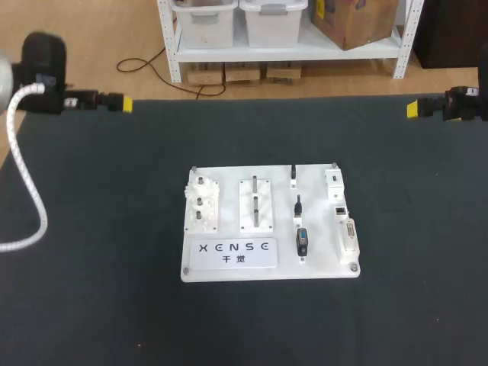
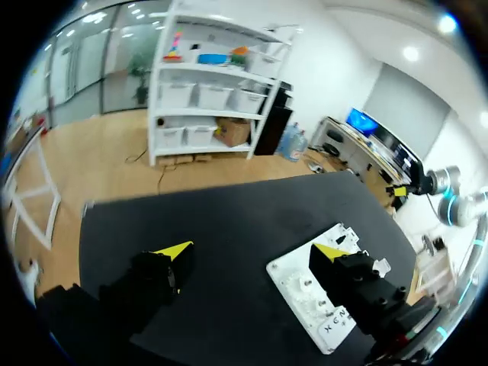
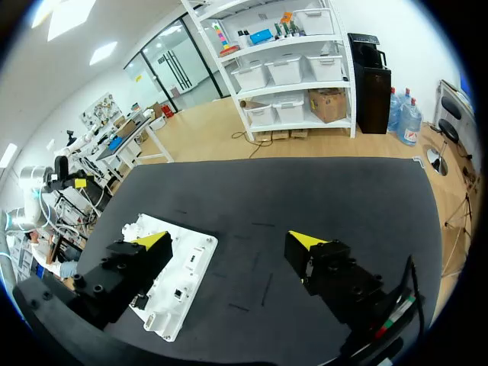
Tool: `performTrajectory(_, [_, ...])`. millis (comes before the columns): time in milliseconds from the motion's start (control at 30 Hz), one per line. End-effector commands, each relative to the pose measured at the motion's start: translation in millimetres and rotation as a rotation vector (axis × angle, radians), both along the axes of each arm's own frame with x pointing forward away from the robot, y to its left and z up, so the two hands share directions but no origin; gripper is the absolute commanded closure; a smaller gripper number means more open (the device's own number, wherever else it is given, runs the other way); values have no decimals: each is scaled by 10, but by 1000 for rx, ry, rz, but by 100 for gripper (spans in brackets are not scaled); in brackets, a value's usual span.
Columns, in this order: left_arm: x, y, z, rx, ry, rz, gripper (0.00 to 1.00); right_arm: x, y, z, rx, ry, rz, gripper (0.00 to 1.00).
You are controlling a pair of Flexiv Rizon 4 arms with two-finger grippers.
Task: Insert the Ethernet cable into its matching sockets.
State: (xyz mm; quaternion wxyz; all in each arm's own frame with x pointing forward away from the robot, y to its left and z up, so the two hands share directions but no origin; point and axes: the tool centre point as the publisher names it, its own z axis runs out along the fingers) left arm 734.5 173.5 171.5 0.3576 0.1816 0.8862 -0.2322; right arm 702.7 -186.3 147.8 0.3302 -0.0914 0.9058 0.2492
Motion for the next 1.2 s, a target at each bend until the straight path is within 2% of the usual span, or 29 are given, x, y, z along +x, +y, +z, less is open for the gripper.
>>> performTrajectory(33, [398, -206, -52, -70, -161, -397, 0, -1, 0, 2, 0, 0, 0, 0])
performTrajectory(100, [403, -280, -42, -107, -226, -499, 0, -1, 0, 2, 0, 0, 0, 0])
performTrajectory(233, [350, -396, -71, -146, -286, -647, 0, -1, 0, 2, 0, 0, 0, 0])
performTrajectory(533, [-149, -475, -105, -224, -420, -812, 0, -1, 0, 2, 0, 0, 0, 0])
performTrajectory(767, [-556, -593, -205, -251, -462, -854, 0, -1, 0, 2, 0, 0, 0, 0])
performTrajectory(967, [-759, -720, -253, -238, -507, -846, 0, -1, 0, 2, 0, 0, 0, 0])
performTrajectory(1067, [-829, -772, -264, -213, -524, -819, 0, -1, 0, 2, 0, 0, 0, 0])
performTrajectory(1200, [-916, -844, -306, -151, -512, -784, 0, -1, 0, 2, 0, 0, 0, 0])
